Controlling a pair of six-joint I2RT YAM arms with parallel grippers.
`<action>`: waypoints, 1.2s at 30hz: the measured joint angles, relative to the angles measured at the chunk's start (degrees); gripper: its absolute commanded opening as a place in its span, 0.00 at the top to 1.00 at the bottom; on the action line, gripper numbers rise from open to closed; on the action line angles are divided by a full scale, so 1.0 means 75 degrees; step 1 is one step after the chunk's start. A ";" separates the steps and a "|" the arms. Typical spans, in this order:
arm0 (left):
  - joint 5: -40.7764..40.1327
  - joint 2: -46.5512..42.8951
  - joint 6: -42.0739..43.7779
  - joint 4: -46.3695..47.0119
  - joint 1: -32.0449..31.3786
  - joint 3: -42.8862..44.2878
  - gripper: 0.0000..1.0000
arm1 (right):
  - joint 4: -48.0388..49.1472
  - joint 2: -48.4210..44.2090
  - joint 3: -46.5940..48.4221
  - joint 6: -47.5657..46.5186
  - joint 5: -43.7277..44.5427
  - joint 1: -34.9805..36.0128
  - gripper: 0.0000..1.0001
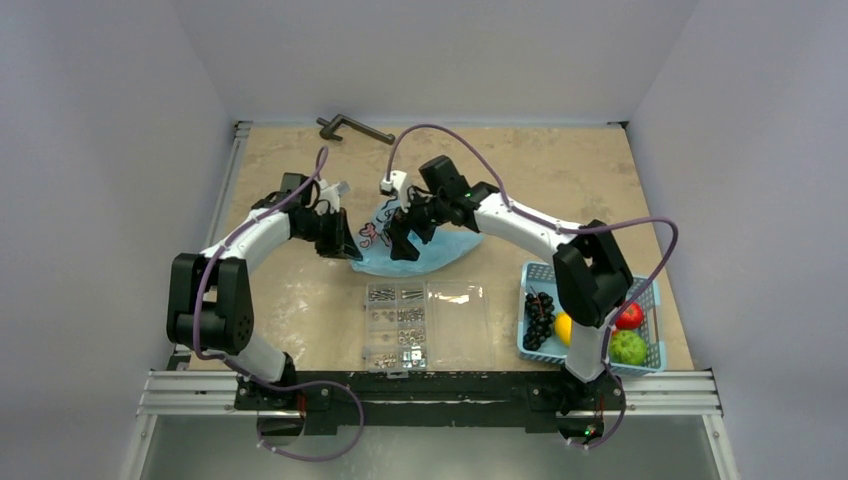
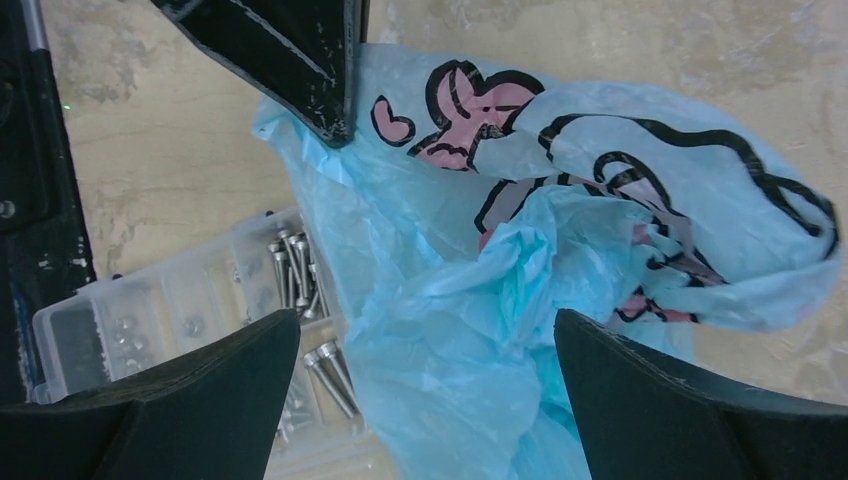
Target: Place the fake fruits into the plastic bag and tie a complex knot
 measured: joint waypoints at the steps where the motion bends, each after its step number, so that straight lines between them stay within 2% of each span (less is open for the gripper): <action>1: -0.0003 0.0000 0.0000 -0.0009 -0.0009 0.0000 1.00 | 0.0061 0.0134 -0.0023 0.0000 0.0076 0.0052 0.11; 4: -0.0020 0.0000 0.0020 -0.0023 -0.0017 0.0000 1.00 | 0.0160 0.0393 -0.0242 -0.0178 0.0431 0.0082 0.51; 5: -0.0029 0.0000 0.0029 -0.0032 -0.0017 0.0000 1.00 | 0.0163 0.0446 -0.0344 -0.0303 0.0592 0.0050 0.66; 6: -0.0032 0.0000 0.0052 -0.0050 -0.0017 0.0000 1.00 | 0.0154 0.0466 -0.0458 -0.0420 0.0752 0.0000 0.86; 7: -0.0035 0.0000 0.0082 -0.0061 -0.0017 0.0000 1.00 | 0.0134 0.0463 -0.0554 -0.0533 0.0868 -0.0052 1.00; 13: -0.0073 -0.0055 0.0274 -0.0003 0.0000 -0.0003 1.00 | -0.0326 0.0038 -0.0597 -0.0866 0.0941 -0.1116 1.00; 21: -0.0825 -0.0204 0.0737 -0.0286 0.0533 -0.0076 1.00 | -0.0778 -0.0455 0.0236 -0.1215 0.1172 -0.3812 1.00; 22: -0.0819 -0.0201 0.0743 -0.0280 0.0533 -0.0076 1.00 | -0.0839 -0.0455 0.0248 -0.1236 0.1110 -0.3934 0.89; 23: -0.0781 -0.0184 0.0737 -0.0277 0.0533 -0.0076 1.00 | -0.0976 -0.0455 0.0251 -0.1239 0.0997 -0.3998 0.60; 24: -0.0734 -0.0149 0.0734 -0.0265 0.0530 -0.0076 1.00 | -0.1230 -0.0437 0.0262 -0.1265 0.0796 -0.3975 0.38; 26: -0.0624 -0.0041 0.0729 -0.0236 0.0530 -0.0076 1.00 | -0.1594 -0.0353 0.0321 -0.1169 0.0463 -0.3745 0.10; 27: -0.0580 0.0020 0.0726 -0.0227 0.0530 -0.0076 1.00 | -0.1661 -0.0289 0.0326 -0.1113 0.0312 -0.3552 0.02; 34: -0.0364 0.0274 0.0723 -0.0131 0.0516 -0.0073 1.00 | -0.1478 0.0315 0.0227 -0.0592 -0.0187 -0.2419 0.01; 36: -0.0350 0.0329 0.0708 -0.0079 0.0478 -0.0067 1.00 | -0.1393 0.0653 0.0236 -0.0516 -0.0271 -0.2328 0.07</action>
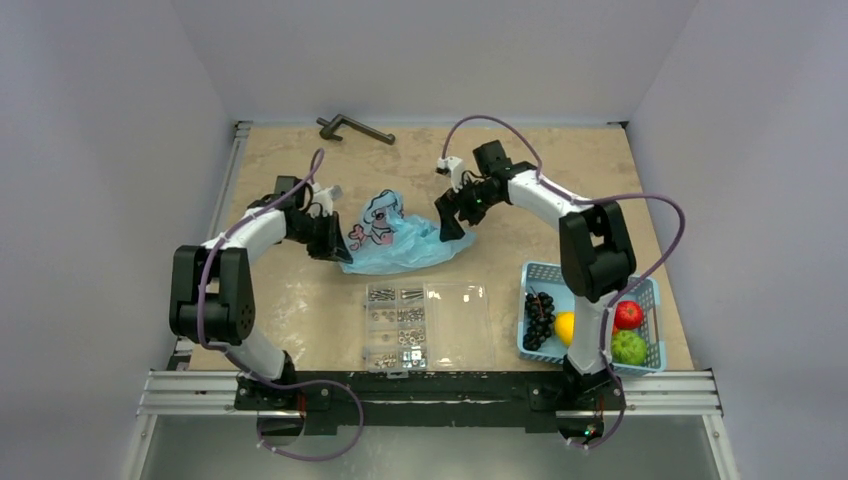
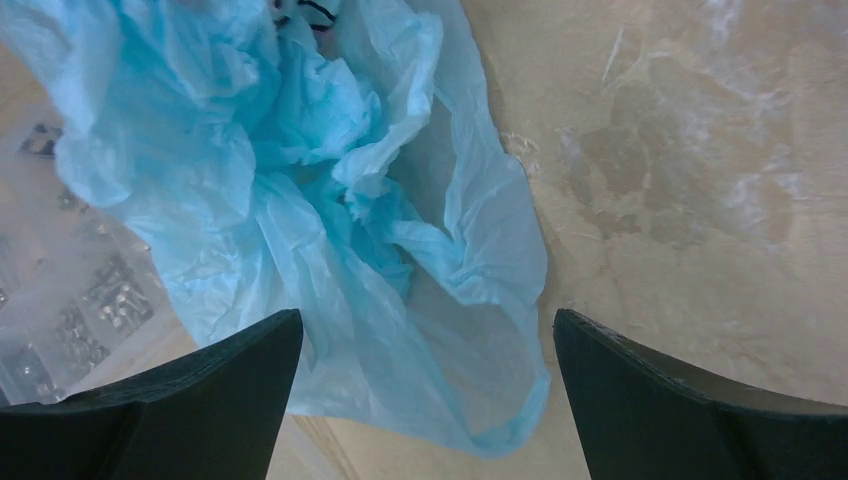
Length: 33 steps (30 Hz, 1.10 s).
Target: Place the fake fruits into the plastic bag and tie a complex knot
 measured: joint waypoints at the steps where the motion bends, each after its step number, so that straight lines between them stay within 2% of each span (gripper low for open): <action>1: 0.0006 0.0038 -0.0006 0.0023 -0.0035 0.0009 1.00 | -0.0006 0.0233 0.0026 0.0009 -0.0020 0.0026 0.14; 3: 0.0000 0.0114 -0.0055 0.0038 -0.0079 0.0023 1.00 | -0.0050 0.0682 0.0070 -0.0035 -0.0067 0.0035 0.45; 4: -0.0015 0.0172 -0.0096 0.0032 -0.0099 0.0041 1.00 | -0.0117 0.0874 0.0070 -0.0082 -0.0099 0.0035 0.64; 5: -0.0038 0.0210 -0.0117 0.0032 -0.0111 0.0052 1.00 | -0.0210 0.1014 0.0064 -0.0160 -0.0143 0.0032 0.93; 6: -0.0093 0.0251 -0.0119 0.0035 -0.0114 0.0061 1.00 | -0.0245 0.1070 0.0064 -0.0274 -0.0233 0.0015 1.00; 9: -0.0274 0.0309 -0.0125 0.0032 -0.0058 0.0061 1.00 | -0.0498 0.1046 0.0061 -0.0615 -0.0192 -0.0090 1.00; 10: -0.0297 0.0309 -0.0131 0.0032 -0.0009 0.0064 0.97 | -0.0574 0.1040 0.0061 -0.0749 -0.0187 -0.0157 1.00; 13: -0.0239 0.0306 -0.0149 0.0099 0.0140 0.0061 0.56 | -0.0609 0.0938 0.0032 -0.0991 -0.0189 -0.0460 1.00; 16: 0.0050 0.0017 -0.0055 0.0396 0.0198 -0.0044 0.27 | -0.0551 0.0388 -0.0181 -0.1122 -0.0157 -0.0743 1.00; 18: 0.0227 -0.0493 0.0003 0.0705 0.0210 -0.0143 0.16 | -0.0460 -0.0140 -0.0344 -0.1125 -0.0160 -0.0833 1.00; 21: 0.0452 -0.1498 0.0297 0.1192 0.0195 0.0032 0.13 | -0.0154 -0.1046 -0.0516 -0.1122 -0.0201 -0.0729 1.00; 23: 0.0557 -0.1810 0.0673 0.1274 0.0119 0.0697 0.12 | 0.0169 -0.1617 -0.0659 -0.1145 -0.0207 -0.0527 1.00; 25: 0.0618 -0.1853 0.1154 0.1515 -0.0035 0.1507 0.01 | 0.0460 -0.2087 -0.0845 -0.1218 -0.0219 -0.0318 1.00; 28: 0.0621 -0.1833 0.1810 0.1734 -0.0347 0.2460 0.00 | 0.0659 -0.2532 -0.1023 -0.1440 -0.0213 -0.0023 1.00; 33: 0.0507 -0.1387 0.3325 0.1224 -0.1189 0.3762 0.00 | 0.0737 -0.2588 -0.1040 -0.1661 -0.0198 0.0085 1.00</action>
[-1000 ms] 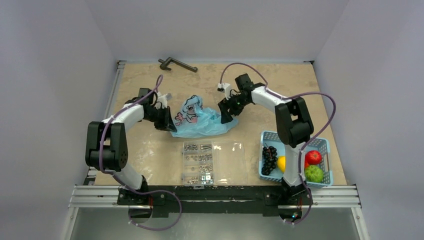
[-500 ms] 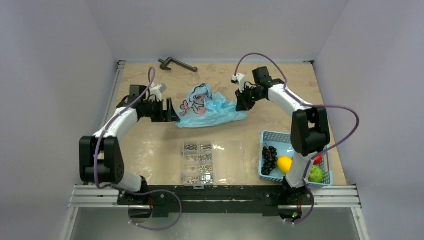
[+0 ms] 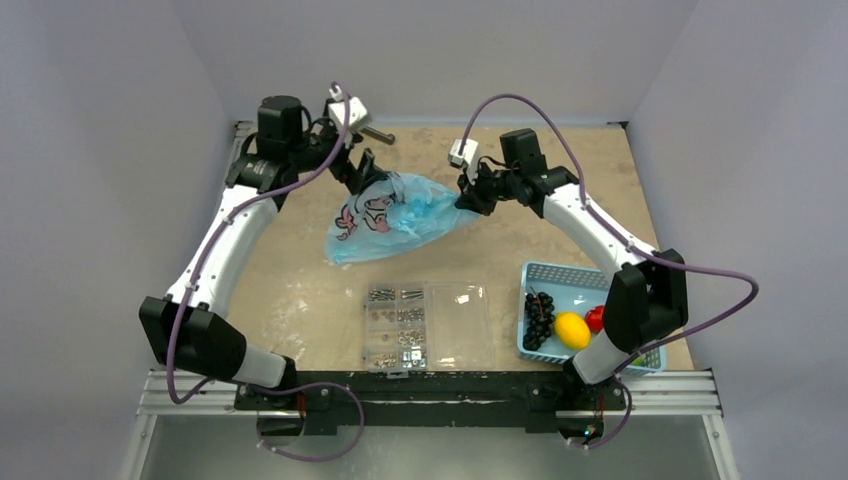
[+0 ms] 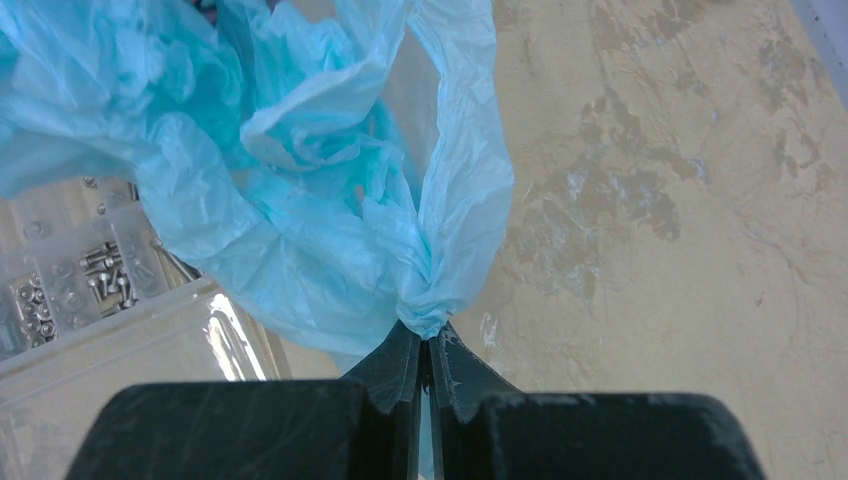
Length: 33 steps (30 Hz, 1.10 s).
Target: Place the fake fruits into the plastic bag and tie a complex knot
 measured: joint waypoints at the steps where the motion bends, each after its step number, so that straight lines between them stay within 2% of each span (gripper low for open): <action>1: -0.0009 0.0052 0.0318 -0.0137 -0.0201 -0.0009 0.00 | 0.0000 0.0003 -0.0009 -0.0009 0.0003 -0.0006 1.00; 5: 0.0169 0.0437 0.1154 -0.0968 -0.0731 -0.0029 0.00 | 0.0000 0.0003 -0.0009 -0.0003 0.0006 -0.0020 1.00; 6: 0.0245 0.0539 0.1271 -0.1163 -0.0784 -0.0029 0.05 | 0.0003 0.0003 -0.0012 0.0000 0.0012 -0.0020 1.00; 7: 0.0318 0.0691 0.1448 -0.1422 -0.0828 -0.0050 0.15 | 0.0003 0.0003 -0.0012 0.0000 0.0012 -0.0020 1.00; 9: 0.0353 0.0833 0.1714 -0.1740 -0.0839 -0.0172 0.44 | 0.0003 0.0003 -0.0015 0.0003 0.0006 -0.0020 1.00; 11: 0.0289 0.0883 0.2031 -0.2081 -0.0836 -0.0382 0.84 | 0.0009 0.0003 -0.0023 0.0000 0.0009 -0.0020 1.00; 12: 0.0216 0.0883 0.2209 -0.2247 -0.0828 -0.0498 1.00 | 0.0009 0.0003 -0.0038 -0.0003 0.0009 -0.0047 1.00; 16: 0.0020 0.0670 0.2777 -0.2285 -0.0431 -0.1352 1.00 | -0.0029 0.0003 -0.0114 -0.0026 0.0000 -0.0303 1.00; 21: -0.0125 0.0344 0.3206 -0.2215 0.1084 -0.2244 1.00 | -0.0251 0.0003 -0.0108 -0.0131 -0.0140 -0.0906 1.00; 23: -0.0140 0.0195 0.3311 -0.2122 0.1358 -0.2404 1.00 | -0.0405 0.0003 -0.0090 -0.0140 -0.0233 -0.0994 1.00; 24: -0.0111 0.0082 0.3308 -0.2046 0.1399 -0.2477 0.90 | -0.0434 0.0003 -0.0082 -0.0134 -0.0271 -0.0994 1.00; 26: -0.0017 -0.0189 0.3287 -0.1830 0.1341 -0.2559 0.48 | -0.0498 0.0003 -0.0047 -0.0102 -0.0402 -0.0933 1.00; 27: 0.0032 -0.0344 0.3232 -0.1696 0.1279 -0.2565 0.33 | -0.0530 0.0003 -0.0015 -0.0079 -0.0431 -0.0892 1.00; 28: 0.0131 -0.0490 0.3168 -0.1603 0.1201 -0.2506 0.25 | -0.0539 0.0003 0.0009 -0.0064 -0.0463 -0.0848 1.00; 30: 0.0466 -0.0629 0.3086 -0.1690 0.1011 -0.2087 0.19 | -0.0545 -0.0015 0.0023 -0.0052 -0.0568 -0.0764 1.00; 33: 0.0889 -0.0603 0.2836 -0.1708 0.0685 -0.1128 0.16 | -0.0568 -0.0119 0.0023 -0.0058 -0.0595 -0.0615 1.00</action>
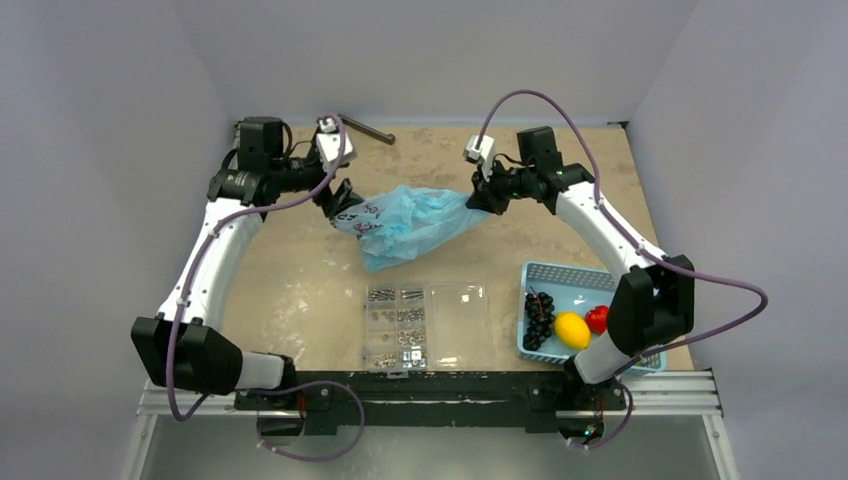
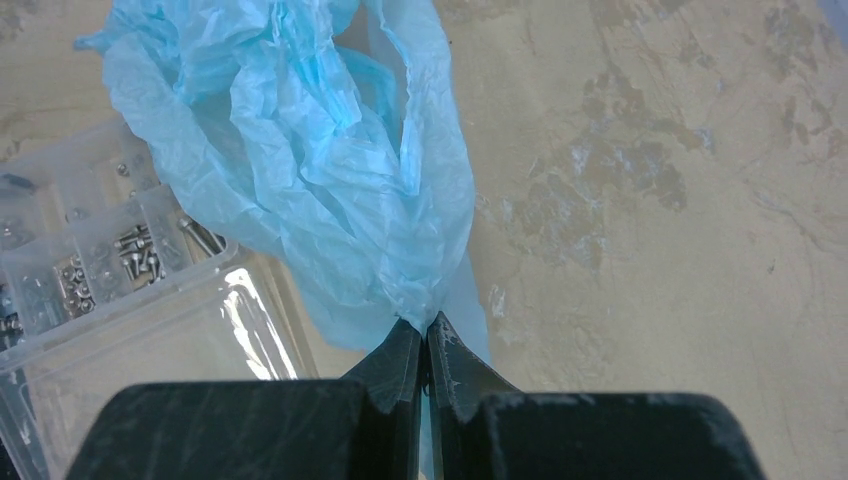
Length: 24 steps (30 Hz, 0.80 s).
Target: Place the fake fruits into the plastic bag and tie a complex knot
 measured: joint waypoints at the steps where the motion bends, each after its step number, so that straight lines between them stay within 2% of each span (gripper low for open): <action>1: 0.0087 0.0026 -0.0090 0.0006 -0.0131 0.0323 0.16 | -0.0003 -0.0073 -0.0003 -0.0003 0.0000 0.0050 1.00; 4: 0.0017 0.0137 -0.0131 0.0152 -0.0764 0.0991 0.15 | 0.0000 -0.0303 0.0000 -0.0003 -0.0009 0.0189 1.00; 10: -0.0259 0.1061 -0.0119 0.0478 -0.2119 0.1253 0.14 | 0.0038 -0.0621 0.0015 0.0009 -0.0067 0.0440 1.00; 16: -0.0542 0.1926 0.0370 -0.0064 -0.2363 0.1253 0.13 | 0.0006 -0.0624 0.0146 0.0006 -0.0152 0.0481 1.00; 21: -0.0484 0.1757 0.0784 -0.0615 -0.2428 0.1183 0.10 | -0.0085 -0.0624 0.0149 0.0003 -0.0143 0.0481 1.00; 24: -0.0379 0.1408 0.0764 -0.0597 -0.2465 0.0935 0.14 | -0.0198 -0.0577 0.0207 0.0003 -0.0146 0.0481 1.00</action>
